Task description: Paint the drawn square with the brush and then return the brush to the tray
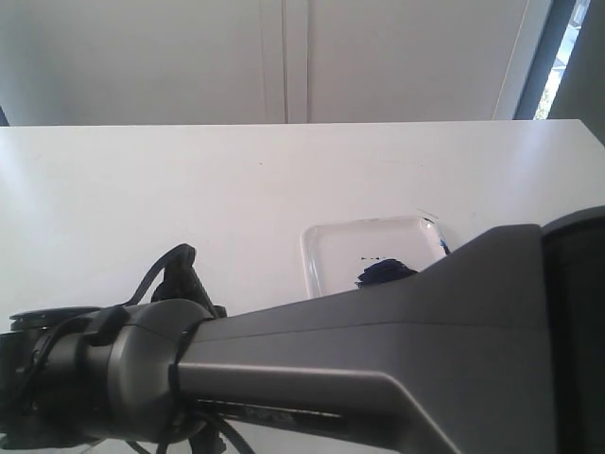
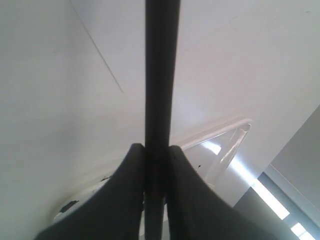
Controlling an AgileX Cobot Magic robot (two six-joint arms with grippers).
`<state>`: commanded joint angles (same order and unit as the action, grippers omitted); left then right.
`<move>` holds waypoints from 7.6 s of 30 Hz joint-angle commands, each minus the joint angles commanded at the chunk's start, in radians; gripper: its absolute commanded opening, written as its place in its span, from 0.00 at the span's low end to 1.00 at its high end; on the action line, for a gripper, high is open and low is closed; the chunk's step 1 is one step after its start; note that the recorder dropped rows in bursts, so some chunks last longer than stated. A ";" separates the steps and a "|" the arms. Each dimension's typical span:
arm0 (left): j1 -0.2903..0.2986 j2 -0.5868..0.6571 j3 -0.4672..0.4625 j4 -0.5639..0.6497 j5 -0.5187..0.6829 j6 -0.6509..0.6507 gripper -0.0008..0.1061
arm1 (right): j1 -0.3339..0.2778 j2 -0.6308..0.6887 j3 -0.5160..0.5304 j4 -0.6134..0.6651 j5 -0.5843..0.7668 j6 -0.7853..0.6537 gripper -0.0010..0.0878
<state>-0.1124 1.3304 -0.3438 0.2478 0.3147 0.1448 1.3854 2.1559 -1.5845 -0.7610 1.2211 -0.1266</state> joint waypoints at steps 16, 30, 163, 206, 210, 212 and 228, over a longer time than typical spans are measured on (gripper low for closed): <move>0.000 0.000 0.000 -0.016 -0.002 0.000 0.39 | 0.002 0.000 0.002 0.024 0.000 0.002 0.01; 0.000 0.000 0.000 -0.016 -0.009 0.000 0.39 | 0.018 0.000 0.002 0.028 0.000 0.002 0.01; 0.000 0.000 0.000 -0.035 -0.029 -0.017 0.39 | -0.049 -0.014 0.081 0.052 0.000 0.060 0.01; 0.000 0.000 0.000 -0.037 -0.028 -0.018 0.39 | -0.033 -0.009 0.055 -0.004 0.000 0.067 0.01; 0.000 0.000 0.000 -0.040 -0.032 -0.018 0.39 | -0.017 -0.001 -0.001 -0.010 0.000 0.067 0.01; 0.000 0.000 0.000 -0.042 -0.034 -0.018 0.39 | -0.017 0.001 -0.012 -0.022 0.000 0.066 0.01; 0.000 0.000 0.000 -0.043 -0.047 -0.018 0.39 | -0.009 0.056 -0.012 -0.025 -0.027 0.032 0.01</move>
<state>-0.1124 1.3304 -0.3438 0.2053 0.2678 0.1267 1.3763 2.2121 -1.5970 -0.7857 1.1945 -0.0945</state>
